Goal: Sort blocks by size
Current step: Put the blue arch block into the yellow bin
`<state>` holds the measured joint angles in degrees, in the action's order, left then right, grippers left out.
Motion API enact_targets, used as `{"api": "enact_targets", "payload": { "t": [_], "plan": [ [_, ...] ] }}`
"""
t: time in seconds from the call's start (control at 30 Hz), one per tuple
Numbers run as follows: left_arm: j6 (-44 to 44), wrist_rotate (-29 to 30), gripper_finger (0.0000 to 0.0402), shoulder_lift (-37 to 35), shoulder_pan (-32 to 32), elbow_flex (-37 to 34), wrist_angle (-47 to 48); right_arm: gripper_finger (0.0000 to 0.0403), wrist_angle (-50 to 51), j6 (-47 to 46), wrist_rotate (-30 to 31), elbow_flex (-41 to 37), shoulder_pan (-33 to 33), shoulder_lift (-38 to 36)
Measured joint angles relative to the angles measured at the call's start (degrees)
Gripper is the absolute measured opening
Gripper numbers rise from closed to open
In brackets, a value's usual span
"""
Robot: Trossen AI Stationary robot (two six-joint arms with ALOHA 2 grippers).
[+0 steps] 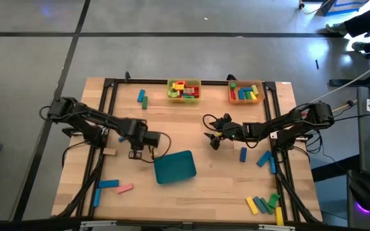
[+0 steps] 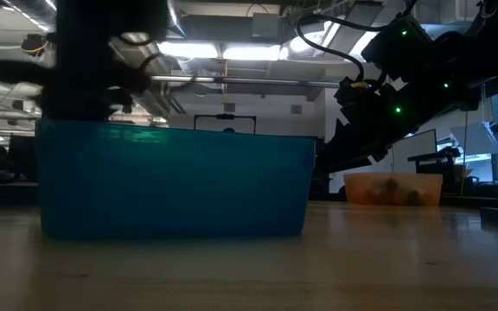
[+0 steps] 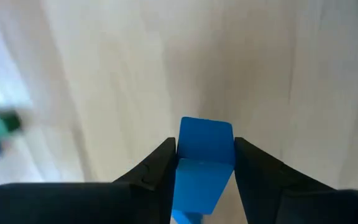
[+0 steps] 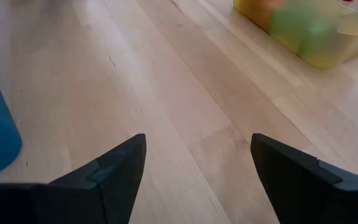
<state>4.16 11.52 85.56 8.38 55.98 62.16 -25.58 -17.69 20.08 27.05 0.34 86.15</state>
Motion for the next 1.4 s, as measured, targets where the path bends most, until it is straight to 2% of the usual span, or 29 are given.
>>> {"api": "enact_targets", "payload": {
  "t": [0.27,0.57,0.63,0.77,0.87,1.1,1.4],
  "plan": [
    [-11.02,0.95,0.0124,0.0,-9.53,7.41,-11.51,0.0292,0.0,0.0,0.0,0.0,0.0,0.0],
    [-23.17,0.65,0.0126,0.0,-23.38,8.01,-37.02,0.0292,0.0,0.0,0.01,0.0,0.02,0.0],
    [-24.47,-2.23,0.0126,0.0,-26.38,7.3,-43.56,0.0292,-0.02,0.0,0.6,0.0,0.02,0.0],
    [-22.38,-9.97,0.0127,1.38,-31.73,7.11,-53.48,0.0292,-0.07,0.0,2.82,0.0,0.02,0.0],
    [-19.98,-13.65,0.0127,4.41,-34.24,7.11,-59.56,0.0292,-0.06,0.0,3.39,0.0,0.0,0.0],
    [-13.8,-14.39,0.0127,14.07,-37.48,7.43,-70.93,0.0292,-0.05,-0.02,3.37,0.0,0.02,0.0],
    [-2.43,-16.78,0.0127,22.41,-41.44,12.63,-72.16,0.0292,0.02,0.0,3.32,0.0,0.02,0.0]
  ]
}}
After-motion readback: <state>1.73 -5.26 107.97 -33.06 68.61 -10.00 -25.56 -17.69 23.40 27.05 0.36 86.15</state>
